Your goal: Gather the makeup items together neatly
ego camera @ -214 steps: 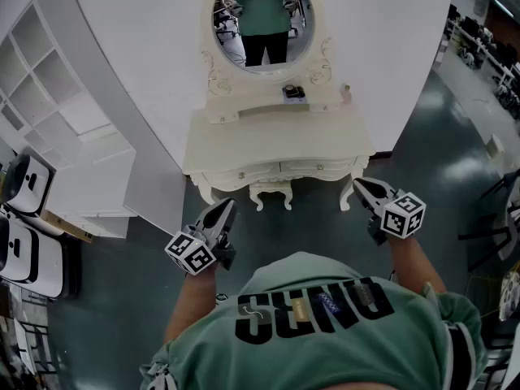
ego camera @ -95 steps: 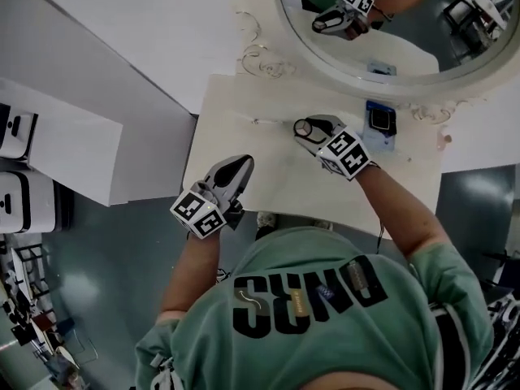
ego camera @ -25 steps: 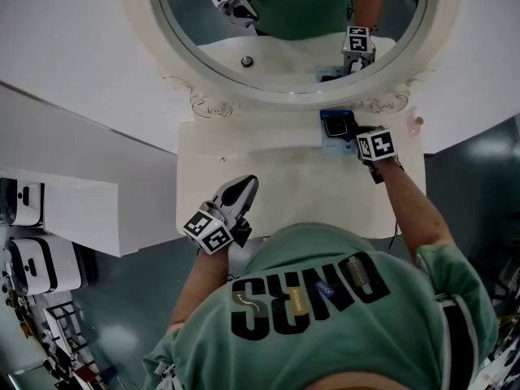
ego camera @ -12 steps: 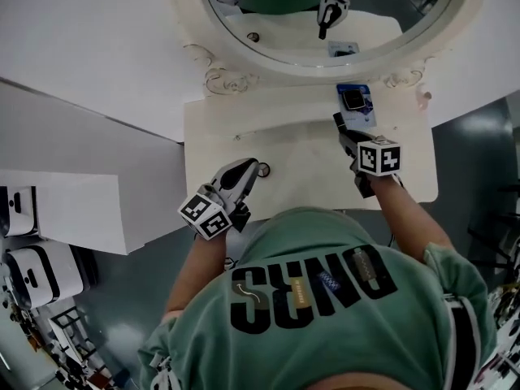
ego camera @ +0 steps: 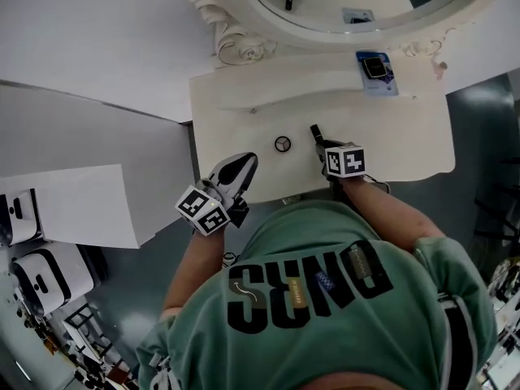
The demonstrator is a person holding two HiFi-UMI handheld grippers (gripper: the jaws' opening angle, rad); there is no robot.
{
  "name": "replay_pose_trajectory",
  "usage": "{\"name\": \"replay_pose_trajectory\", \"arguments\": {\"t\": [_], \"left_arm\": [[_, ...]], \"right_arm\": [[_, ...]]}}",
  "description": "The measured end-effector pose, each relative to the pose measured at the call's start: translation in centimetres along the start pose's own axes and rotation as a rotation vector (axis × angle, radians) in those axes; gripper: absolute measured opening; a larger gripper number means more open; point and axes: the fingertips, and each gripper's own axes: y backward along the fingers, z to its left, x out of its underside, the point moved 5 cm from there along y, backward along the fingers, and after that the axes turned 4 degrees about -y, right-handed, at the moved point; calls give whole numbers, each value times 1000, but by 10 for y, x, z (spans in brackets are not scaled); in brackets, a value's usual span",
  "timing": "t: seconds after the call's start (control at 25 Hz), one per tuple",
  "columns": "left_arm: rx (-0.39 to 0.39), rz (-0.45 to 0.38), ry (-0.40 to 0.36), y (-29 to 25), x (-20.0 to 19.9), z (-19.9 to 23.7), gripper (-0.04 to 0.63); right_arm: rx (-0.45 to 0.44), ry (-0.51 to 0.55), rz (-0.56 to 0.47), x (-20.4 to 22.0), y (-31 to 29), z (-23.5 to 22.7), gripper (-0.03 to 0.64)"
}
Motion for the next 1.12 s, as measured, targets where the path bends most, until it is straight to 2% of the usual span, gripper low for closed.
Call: {"name": "replay_pose_trajectory", "arguments": {"t": [0.12,0.2,0.32,0.36,0.44,0.56,0.72,0.84,1.0,1.12], "left_arm": [[-6,11,11,6,8,2,9],[-10,6,13,8,11,1,9],[-18,-11,13,10,13,2,9],[-21,-18,14,11,12,3,9],[-24,-28,15,12,9,4,9],[-25,-37,6,9,4,-2,9],[-8,-41,-36,-22,-7,-9,9],[14,-36,-64,-60,-15,-18,9],[32,-1,-123,-139,-22,-33,9],[5,48,-178,-208,-17,-47,9]], "right_arm": [[16,-52,-6,5,-13,0,78],[-4,-76,9,7,-17,1,83],[-57,-101,40,6,-15,5,150],[-66,-99,36,2,-10,6,155],[-70,-82,-2,-11,6,3,158],[-76,-40,-115,-41,41,-10,156],[-87,56,-314,-96,96,-46,146],[-87,189,-420,-127,141,-72,141],[-118,375,-465,-159,184,-111,140],[-165,445,-443,-169,201,-148,140]]}}
